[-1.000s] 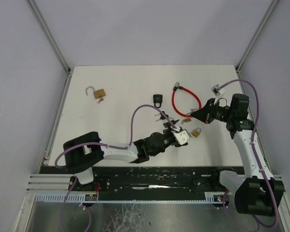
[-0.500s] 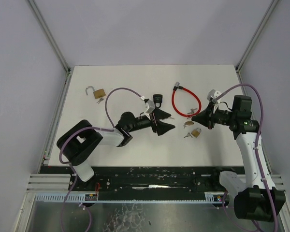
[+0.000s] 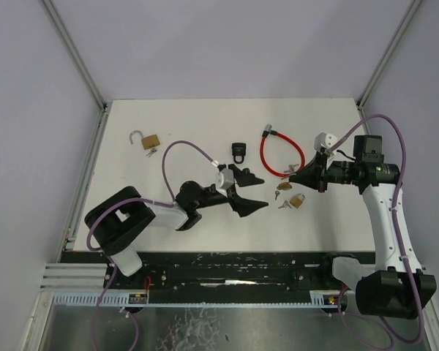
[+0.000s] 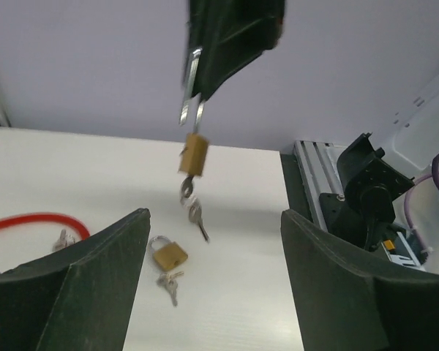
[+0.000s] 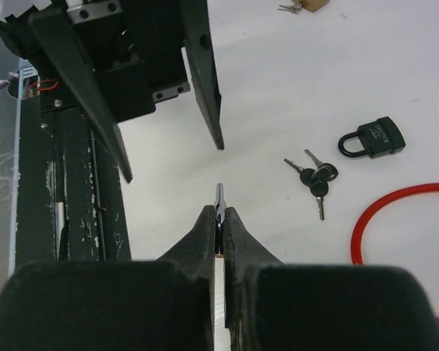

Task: Lock with the key
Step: Pick up the lock from the center of the board.

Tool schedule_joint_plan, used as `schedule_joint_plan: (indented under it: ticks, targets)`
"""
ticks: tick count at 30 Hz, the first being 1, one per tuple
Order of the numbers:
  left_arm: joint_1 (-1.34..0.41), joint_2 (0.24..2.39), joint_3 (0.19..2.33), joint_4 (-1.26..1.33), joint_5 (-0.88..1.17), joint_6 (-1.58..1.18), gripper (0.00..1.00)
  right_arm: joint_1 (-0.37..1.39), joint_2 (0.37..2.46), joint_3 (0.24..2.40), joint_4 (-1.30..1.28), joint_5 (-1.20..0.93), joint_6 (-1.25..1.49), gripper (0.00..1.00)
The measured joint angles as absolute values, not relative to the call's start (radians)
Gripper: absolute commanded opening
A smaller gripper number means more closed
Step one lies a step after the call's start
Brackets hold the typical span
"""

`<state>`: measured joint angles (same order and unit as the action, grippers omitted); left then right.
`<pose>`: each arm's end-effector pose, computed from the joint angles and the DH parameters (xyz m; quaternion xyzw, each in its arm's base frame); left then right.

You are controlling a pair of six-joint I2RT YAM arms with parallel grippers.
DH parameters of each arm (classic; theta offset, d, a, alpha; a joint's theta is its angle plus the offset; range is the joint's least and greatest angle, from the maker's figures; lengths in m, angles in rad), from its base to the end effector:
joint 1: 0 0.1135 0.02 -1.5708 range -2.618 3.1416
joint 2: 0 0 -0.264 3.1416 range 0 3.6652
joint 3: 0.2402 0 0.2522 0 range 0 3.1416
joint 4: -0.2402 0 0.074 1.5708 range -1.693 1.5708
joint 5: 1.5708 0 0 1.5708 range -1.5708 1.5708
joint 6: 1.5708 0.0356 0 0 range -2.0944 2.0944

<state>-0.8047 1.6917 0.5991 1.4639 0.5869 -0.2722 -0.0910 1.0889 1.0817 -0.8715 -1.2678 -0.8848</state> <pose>0.2038 -0.2402 0.2233 0.3725 0.4584 -0.5454 0.5947 0.1993 0.0159 0.3405 -0.4783 0.6214 0.3641 0.5026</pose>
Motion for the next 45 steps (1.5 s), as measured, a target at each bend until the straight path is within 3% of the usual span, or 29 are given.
schedule_joint_plan:
  ticks: [11,20,41,45]
  targets:
    - [-0.895,1.702,0.683,1.364,0.576,-0.009,0.63,-0.085,1.062,1.005,-0.823,-1.322,-0.786,0.00]
    - [-0.895,1.782,0.763,1.254,0.584,-0.005,0.52,-0.073,1.047,0.971,-0.800,-1.356,-0.775,0.00]
    - [-0.897,1.806,0.791,1.202,0.642,-0.017,0.49,-0.040,1.046,0.936,-0.767,-1.354,-0.775,0.00]
    - [-0.897,1.806,0.791,1.217,0.656,-0.025,0.43,-0.032,1.050,0.927,-0.754,-1.351,-0.775,0.00]
